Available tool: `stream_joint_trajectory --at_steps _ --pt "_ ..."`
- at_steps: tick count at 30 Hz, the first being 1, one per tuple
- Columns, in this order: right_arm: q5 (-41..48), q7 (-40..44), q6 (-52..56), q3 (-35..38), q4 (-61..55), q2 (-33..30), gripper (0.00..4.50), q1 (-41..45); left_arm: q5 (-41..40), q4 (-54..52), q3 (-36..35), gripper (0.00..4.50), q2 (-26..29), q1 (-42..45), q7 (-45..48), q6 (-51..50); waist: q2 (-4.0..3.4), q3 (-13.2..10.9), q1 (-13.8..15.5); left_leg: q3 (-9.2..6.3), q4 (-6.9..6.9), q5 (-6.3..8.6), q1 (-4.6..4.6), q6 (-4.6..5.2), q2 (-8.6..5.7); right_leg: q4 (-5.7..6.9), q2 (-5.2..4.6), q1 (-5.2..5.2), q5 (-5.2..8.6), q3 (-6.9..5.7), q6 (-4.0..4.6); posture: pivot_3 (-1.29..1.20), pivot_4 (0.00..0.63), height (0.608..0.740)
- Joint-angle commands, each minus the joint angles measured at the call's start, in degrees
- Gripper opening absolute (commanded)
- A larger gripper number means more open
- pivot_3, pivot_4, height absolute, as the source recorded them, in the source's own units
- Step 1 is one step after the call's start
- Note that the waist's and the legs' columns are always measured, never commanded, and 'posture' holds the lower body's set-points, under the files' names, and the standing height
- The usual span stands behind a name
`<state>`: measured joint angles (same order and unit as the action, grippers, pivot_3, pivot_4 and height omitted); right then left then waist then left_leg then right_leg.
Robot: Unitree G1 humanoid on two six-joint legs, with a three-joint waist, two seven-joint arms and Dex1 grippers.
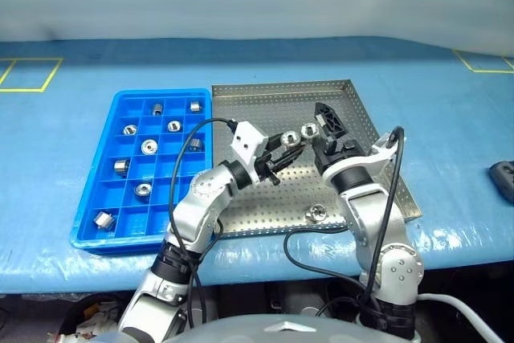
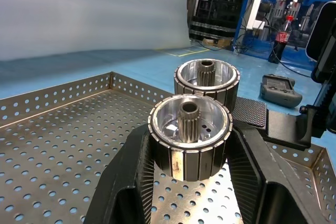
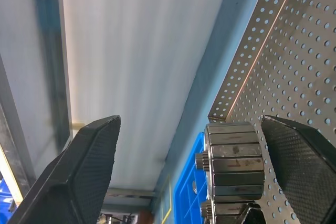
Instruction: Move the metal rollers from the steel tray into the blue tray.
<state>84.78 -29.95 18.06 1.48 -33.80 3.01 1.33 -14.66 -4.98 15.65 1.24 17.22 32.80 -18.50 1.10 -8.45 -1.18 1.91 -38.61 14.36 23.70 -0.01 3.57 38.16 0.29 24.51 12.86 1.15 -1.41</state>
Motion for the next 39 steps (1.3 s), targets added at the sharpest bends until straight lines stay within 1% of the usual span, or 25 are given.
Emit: stream_joint_trajectory --at_steps 1,5,8,13,14,15,16,27,39 --pt "0.3 0.8 -0.4 -0.7 -0.9 1.6 4.50 0.5 -1.2 -3.9 0.9 1.68 -0.4 0.9 1.0 0.4 0.00 0.0 0.0 0.00 0.00 0.00 0.00 0.00 0.00 0.00 0.00 0.00 0.00 0.00 0.00 0.01 0.150 0.740" --pt "0.0 0.8 -0.2 -0.9 -0.8 1.4 4.50 0.3 -1.3 -3.7 1.1 1.68 -0.6 1.1 1.1 0.4 0.00 0.0 0.0 0.00 0.00 0.00 0.00 0.00 0.00 0.00 0.00 0.00 0.00 0.01 0.00 0.01 0.150 0.740" --pt "-0.2 0.5 -0.1 -1.0 -0.6 1.3 3.92 0.2 -1.3 -3.6 1.2 1.68 -0.5 1.1 1.5 0.4 0.00 0.0 0.0 0.00 0.00 0.00 0.00 0.00 0.00 0.00 0.00 0.00 0.00 0.01 0.00 0.00 0.150 0.740" --pt "-0.6 0.4 0.2 -1.2 -0.4 1.1 2.29 -0.1 -1.2 -3.6 1.0 1.68 -0.1 1.2 1.6 0.2 0.00 0.0 -0.1 0.01 0.00 0.00 0.00 0.01 0.00 0.00 0.00 0.00 0.00 0.02 0.00 0.00 0.150 0.740" --pt "-0.7 0.5 0.3 -1.2 -0.4 1.2 2.03 -0.2 -1.2 -3.5 1.0 1.68 -0.1 1.3 1.7 0.2 0.00 0.0 -0.1 0.01 0.00 0.01 0.00 0.01 0.00 0.00 0.00 0.01 0.00 0.02 0.00 0.00 0.150 0.740" --pt "-0.8 0.5 0.3 -1.2 -0.3 1.2 1.63 -0.2 -1.2 -3.4 1.0 1.68 -0.1 1.4 1.7 0.3 -0.01 0.0 -0.1 0.01 0.00 0.01 0.00 0.01 0.00 -0.01 0.00 0.01 0.00 0.03 0.00 0.00 0.150 0.740" --pt "-0.8 0.5 0.3 -1.2 -0.3 1.2 1.34 -0.2 -1.2 -3.3 1.0 1.68 0.0 1.5 1.7 0.3 0.00 0.0 -0.1 0.01 0.00 0.01 0.00 0.01 0.00 -0.01 0.00 0.01 0.00 0.02 0.00 0.00 0.150 0.740" --pt "-2.3 0.1 0.4 -1.2 -0.6 0.5 1.30 -0.8 -1.1 -2.7 1.2 1.68 0.5 2.2 1.7 0.2 -0.01 0.0 -0.2 0.01 0.00 0.02 0.00 0.03 0.00 -0.02 0.00 0.01 0.01 0.03 0.00 -0.02 0.150 0.740" --pt "-9.6 -0.8 4.1 -1.3 -1.8 -4.7 1.30 -1.1 -1.0 -3.0 0.6 1.68 1.0 2.7 1.4 -0.9 -0.01 0.0 -0.2 0.02 0.00 0.02 0.01 0.04 0.00 -0.04 0.00 0.02 0.01 0.04 0.01 -0.02 0.150 0.740"
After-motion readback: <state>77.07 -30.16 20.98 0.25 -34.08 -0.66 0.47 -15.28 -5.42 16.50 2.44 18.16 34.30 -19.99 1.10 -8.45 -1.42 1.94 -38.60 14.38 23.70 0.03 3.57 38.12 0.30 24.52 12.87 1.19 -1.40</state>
